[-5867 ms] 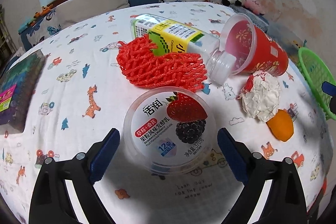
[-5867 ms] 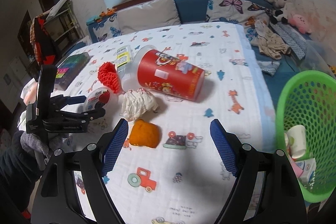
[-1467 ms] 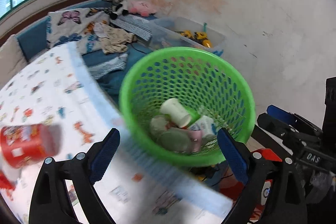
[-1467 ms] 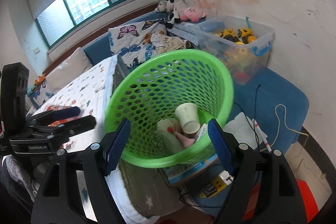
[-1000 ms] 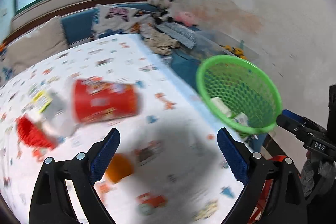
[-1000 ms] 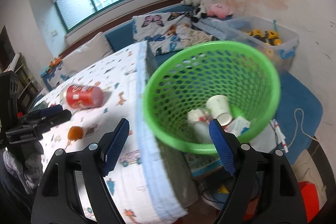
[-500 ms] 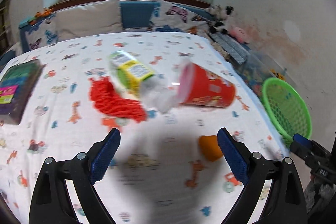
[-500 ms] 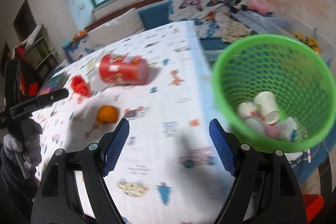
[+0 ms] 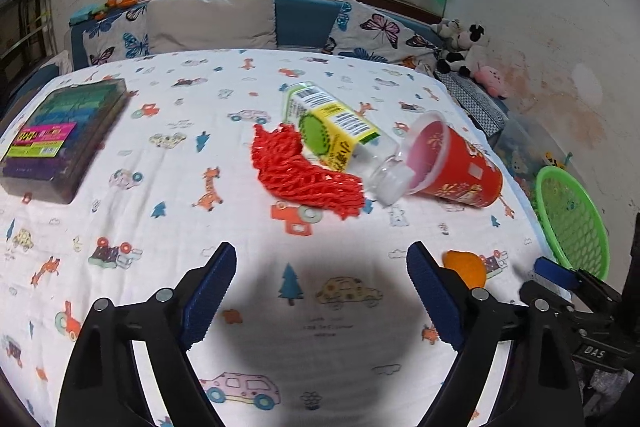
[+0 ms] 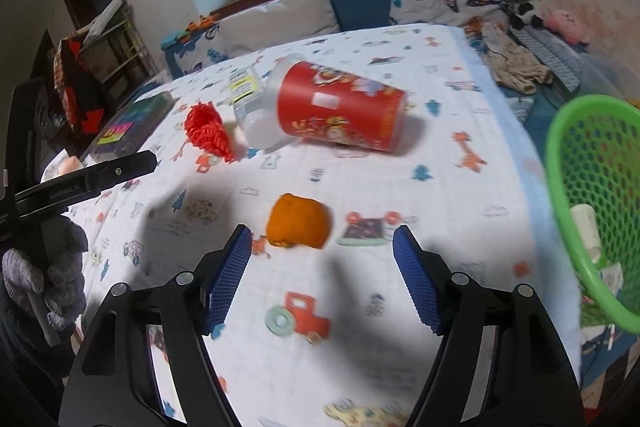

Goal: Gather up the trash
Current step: 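Move both grippers back over the bed toward the orange item and red mesh net, then grasp the orange item with the right gripper while the left grasps the red mesh, then carry the orange item and mesh net into the basket, opening both grippers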

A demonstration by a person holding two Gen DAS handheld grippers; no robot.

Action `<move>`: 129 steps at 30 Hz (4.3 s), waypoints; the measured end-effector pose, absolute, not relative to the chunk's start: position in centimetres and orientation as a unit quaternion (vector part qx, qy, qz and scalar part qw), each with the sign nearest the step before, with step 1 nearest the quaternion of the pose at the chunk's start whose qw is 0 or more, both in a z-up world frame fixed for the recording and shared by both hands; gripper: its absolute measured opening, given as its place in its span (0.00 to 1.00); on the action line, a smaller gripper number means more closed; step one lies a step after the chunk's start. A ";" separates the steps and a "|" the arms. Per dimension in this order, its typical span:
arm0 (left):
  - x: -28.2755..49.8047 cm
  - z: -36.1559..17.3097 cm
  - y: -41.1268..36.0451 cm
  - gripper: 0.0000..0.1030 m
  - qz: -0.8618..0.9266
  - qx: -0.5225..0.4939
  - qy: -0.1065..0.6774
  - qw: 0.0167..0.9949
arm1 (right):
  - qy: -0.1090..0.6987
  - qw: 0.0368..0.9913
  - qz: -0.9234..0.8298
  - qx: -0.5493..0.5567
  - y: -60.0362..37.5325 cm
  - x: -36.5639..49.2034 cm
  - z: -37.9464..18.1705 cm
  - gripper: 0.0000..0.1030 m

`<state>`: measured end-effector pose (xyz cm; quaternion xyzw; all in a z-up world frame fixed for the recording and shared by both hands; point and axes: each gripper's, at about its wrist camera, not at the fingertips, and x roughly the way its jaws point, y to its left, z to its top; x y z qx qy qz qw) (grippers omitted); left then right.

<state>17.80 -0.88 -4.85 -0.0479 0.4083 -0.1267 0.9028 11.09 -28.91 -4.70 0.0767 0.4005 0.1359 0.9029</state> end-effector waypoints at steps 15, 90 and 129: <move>20.8 -5.1 1.2 0.79 -0.103 -0.083 0.415 0.900 | 0.439 0.887 0.136 0.033 -25.1 14.8 -7.7 0.53; 19.4 1.8 -24.5 0.30 -0.347 0.010 0.391 0.853 | 0.373 0.909 -0.122 0.137 -53.0 6.2 -4.6 0.39; 17.6 -3.5 -38.7 0.53 -0.403 0.084 0.429 0.804 | 0.340 0.913 -0.134 0.182 -55.8 1.7 -3.1 0.45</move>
